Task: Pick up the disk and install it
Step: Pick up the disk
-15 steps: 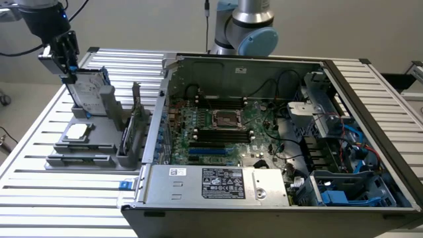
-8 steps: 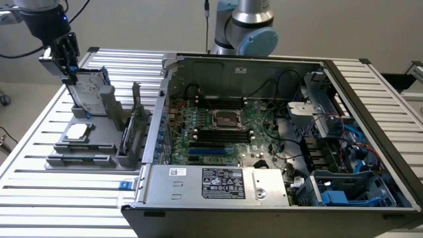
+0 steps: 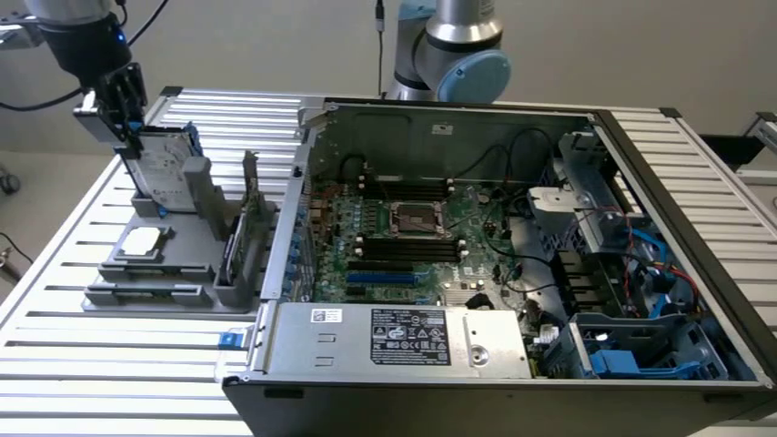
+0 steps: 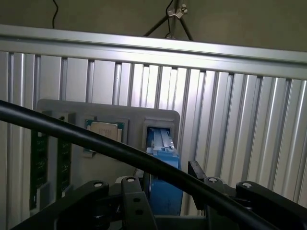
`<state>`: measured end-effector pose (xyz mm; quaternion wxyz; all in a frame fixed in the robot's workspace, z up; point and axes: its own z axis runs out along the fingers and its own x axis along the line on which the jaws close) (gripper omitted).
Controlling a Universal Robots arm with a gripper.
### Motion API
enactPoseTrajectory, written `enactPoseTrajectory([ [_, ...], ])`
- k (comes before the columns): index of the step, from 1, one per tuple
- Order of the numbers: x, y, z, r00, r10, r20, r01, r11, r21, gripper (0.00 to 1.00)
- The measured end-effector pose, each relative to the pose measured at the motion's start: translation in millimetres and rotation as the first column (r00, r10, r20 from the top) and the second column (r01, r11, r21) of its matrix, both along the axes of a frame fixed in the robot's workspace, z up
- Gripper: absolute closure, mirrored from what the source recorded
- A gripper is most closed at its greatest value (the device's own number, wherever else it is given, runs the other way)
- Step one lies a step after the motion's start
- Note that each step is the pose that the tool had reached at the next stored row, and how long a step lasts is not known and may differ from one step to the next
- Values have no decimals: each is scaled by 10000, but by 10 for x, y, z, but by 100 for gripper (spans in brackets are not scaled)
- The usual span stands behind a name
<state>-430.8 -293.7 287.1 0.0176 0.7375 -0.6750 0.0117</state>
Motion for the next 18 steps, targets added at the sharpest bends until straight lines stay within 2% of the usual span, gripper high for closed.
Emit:
enactPoseTrajectory([
  [10,-3,-1,-35,10000,-2,-2,2,10000,5,52],
  [18,-4,0,-39,10000,-73,1,73,10000,39,52],
])
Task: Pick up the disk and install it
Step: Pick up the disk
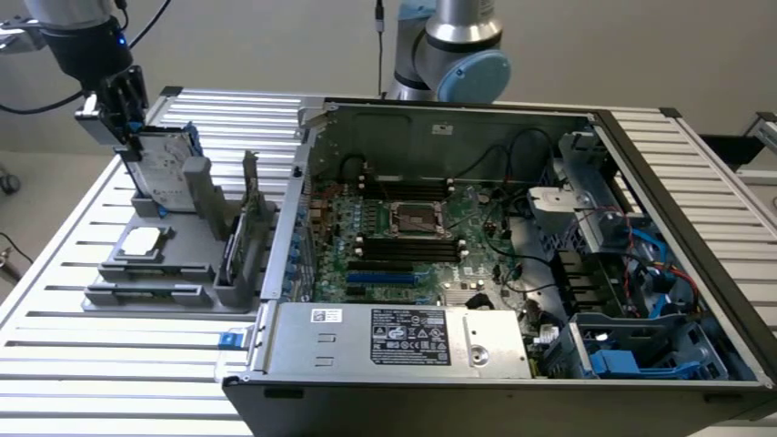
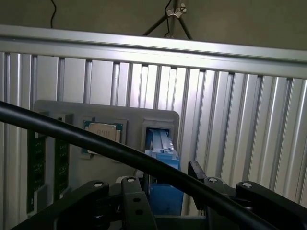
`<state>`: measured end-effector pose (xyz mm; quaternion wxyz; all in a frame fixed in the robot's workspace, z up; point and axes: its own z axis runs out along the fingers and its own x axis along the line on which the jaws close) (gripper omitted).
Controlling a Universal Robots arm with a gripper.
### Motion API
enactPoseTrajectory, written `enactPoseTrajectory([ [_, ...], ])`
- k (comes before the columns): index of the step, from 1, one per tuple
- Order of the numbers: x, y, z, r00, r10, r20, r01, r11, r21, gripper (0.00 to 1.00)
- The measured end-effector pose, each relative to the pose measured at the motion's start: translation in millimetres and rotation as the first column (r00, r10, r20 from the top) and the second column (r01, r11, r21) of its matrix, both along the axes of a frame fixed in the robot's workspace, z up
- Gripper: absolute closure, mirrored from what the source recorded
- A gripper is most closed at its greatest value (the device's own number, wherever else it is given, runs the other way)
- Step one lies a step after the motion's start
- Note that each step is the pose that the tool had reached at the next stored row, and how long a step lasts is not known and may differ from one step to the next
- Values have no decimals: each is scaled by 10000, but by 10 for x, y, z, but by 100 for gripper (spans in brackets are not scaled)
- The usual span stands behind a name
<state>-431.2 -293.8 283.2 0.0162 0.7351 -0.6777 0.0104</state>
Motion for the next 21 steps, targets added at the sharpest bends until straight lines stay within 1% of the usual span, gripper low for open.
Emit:
enactPoseTrajectory([
  [8,-1,0,-2,9998,-181,-1,181,9998,0,52],
  [12,-1,0,-3,9998,-193,-1,193,9998,0,52],
  [13,-1,0,-3,9998,-193,-1,193,9998,0,54],
  [15,-1,0,-3,9998,-193,0,193,9998,0,54],
  [16,-1,0,-3,9998,-194,-1,194,9998,0,61],
  [20,0,-2,-3,9998,-193,0,193,9998,-1,61],
  [21,0,-4,-4,9998,-193,1,193,9998,2,63],
])
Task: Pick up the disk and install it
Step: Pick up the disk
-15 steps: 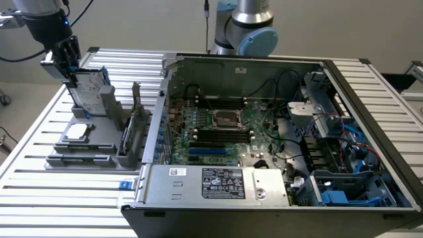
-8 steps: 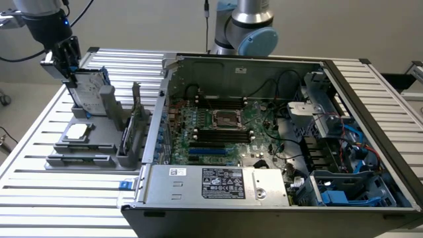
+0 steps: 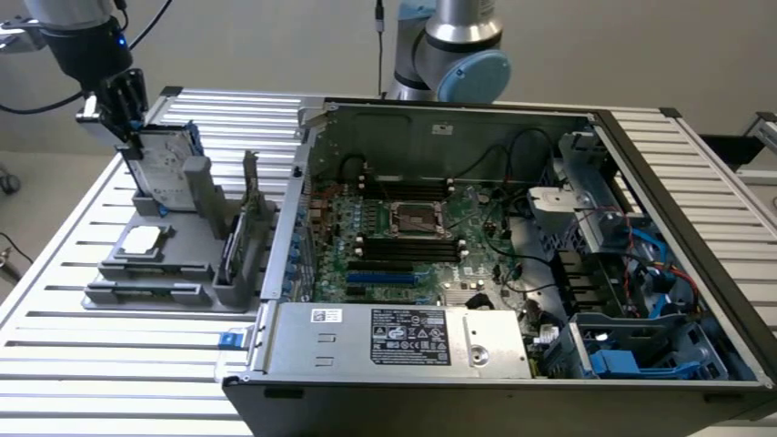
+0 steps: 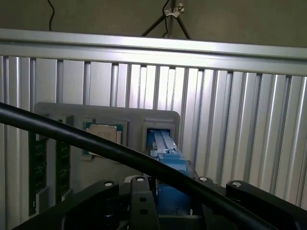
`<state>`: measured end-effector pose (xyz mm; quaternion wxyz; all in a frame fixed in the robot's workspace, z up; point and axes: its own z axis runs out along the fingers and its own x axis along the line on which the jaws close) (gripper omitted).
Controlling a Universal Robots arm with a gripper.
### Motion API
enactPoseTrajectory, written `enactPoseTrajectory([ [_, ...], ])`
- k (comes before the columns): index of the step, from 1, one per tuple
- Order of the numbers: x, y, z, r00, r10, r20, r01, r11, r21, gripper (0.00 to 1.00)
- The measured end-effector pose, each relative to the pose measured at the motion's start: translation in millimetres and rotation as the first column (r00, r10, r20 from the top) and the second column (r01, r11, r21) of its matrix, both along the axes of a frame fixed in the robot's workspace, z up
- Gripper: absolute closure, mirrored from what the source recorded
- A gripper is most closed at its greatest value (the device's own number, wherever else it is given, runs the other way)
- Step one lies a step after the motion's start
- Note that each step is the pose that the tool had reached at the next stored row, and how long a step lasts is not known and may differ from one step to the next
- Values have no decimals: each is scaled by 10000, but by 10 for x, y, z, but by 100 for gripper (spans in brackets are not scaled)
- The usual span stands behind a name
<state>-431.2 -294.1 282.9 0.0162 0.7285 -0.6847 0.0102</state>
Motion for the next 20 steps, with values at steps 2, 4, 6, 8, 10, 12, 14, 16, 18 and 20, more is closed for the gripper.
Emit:
enactPoseTrajectory([
  [2,0,-6,0,10000,-1,0,1,10000,-1,67],
  [4,-1,-19,1,10000,-2,-1,2,10000,-1,67],
  [6,-1,-37,0,10000,-1,-1,1,10000,-1,67],
  [8,-1,-45,1,10000,-1,-1,1,10000,-2,67],
  [10,-1,-47,1,10000,-2,-1,2,10000,-2,67],
  [12,-1,-47,1,10000,-2,-1,2,10000,-1,67],
  [14,-1,-47,1,10000,-2,-1,2,10000,-1,67],
  [16,-1,-47,1,10000,-2,-1,2,10000,-2,67],
  [18,-1,-47,1,10000,-2,-1,2,10000,-2,67],
  [20,-1,-47,0,10000,-1,-1,1,10000,-1,67],
])
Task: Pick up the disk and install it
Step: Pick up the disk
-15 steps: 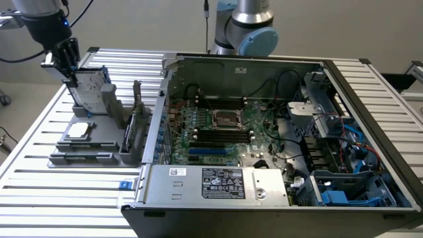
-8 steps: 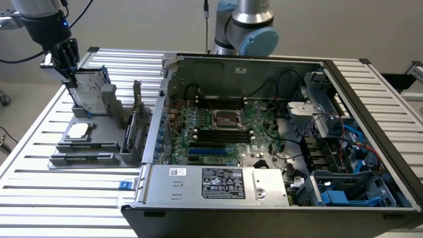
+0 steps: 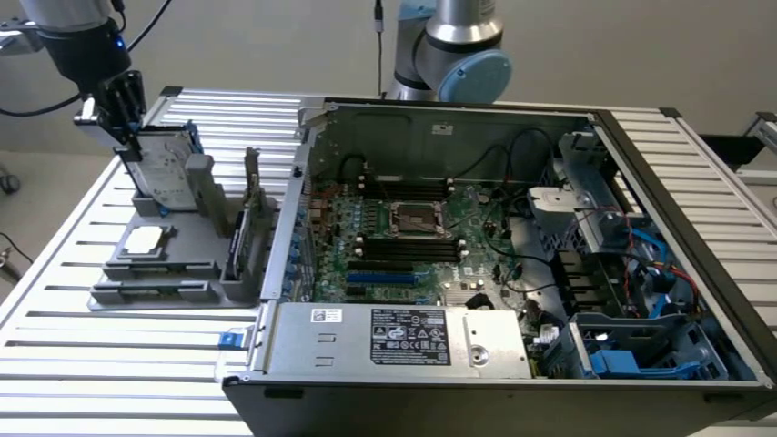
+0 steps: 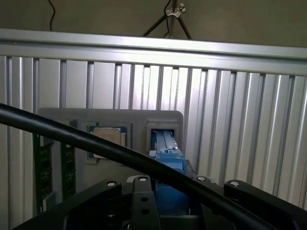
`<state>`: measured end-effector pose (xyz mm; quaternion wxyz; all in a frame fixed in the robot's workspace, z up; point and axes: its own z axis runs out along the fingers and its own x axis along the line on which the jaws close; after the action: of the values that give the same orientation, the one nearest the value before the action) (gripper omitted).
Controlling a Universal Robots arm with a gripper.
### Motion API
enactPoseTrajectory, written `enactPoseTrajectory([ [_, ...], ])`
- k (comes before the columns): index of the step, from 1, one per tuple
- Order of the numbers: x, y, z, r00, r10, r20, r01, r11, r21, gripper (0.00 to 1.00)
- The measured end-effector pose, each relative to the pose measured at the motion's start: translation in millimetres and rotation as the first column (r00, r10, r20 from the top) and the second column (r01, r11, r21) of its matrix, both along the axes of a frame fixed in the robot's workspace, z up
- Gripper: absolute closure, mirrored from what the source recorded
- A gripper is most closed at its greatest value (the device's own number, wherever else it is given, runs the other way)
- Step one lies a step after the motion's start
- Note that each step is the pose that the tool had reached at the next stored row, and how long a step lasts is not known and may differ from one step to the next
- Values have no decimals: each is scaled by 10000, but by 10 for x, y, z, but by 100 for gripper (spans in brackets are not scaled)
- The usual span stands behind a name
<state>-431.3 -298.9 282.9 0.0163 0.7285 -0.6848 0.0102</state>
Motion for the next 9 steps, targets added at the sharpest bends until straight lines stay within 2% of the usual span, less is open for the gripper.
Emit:
enactPoseTrajectory([
  [4,0,0,38,10000,-1,1,1,10000,-1,67],
  [9,0,0,240,10000,-1,1,1,10000,0,67],
])
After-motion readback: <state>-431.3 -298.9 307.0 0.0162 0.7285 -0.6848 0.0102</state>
